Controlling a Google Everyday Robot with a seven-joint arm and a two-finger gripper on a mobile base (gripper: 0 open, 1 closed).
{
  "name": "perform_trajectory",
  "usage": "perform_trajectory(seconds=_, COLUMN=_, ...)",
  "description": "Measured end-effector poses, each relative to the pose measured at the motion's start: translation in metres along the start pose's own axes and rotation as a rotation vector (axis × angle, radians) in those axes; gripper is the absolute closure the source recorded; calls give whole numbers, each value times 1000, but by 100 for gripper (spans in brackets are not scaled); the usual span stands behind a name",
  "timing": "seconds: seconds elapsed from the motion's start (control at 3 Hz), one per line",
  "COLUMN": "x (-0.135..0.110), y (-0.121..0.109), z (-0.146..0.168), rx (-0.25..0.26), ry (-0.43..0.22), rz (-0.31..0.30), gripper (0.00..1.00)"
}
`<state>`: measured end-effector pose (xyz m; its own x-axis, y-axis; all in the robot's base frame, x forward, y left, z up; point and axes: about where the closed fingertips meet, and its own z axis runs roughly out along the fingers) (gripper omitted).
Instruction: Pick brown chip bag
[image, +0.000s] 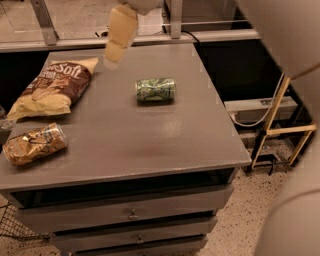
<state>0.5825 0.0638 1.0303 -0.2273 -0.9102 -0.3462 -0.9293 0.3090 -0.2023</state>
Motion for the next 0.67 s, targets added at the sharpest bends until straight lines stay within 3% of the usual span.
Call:
perform_trajectory(seconds=0.33, x=-40, y=20, z=48, rx=-22, ry=90, rz=11, gripper=0)
perform_trajectory(seconds=0.67, x=-62, y=41, z=92, rx=-91, ry=128, rz=48, gripper=0)
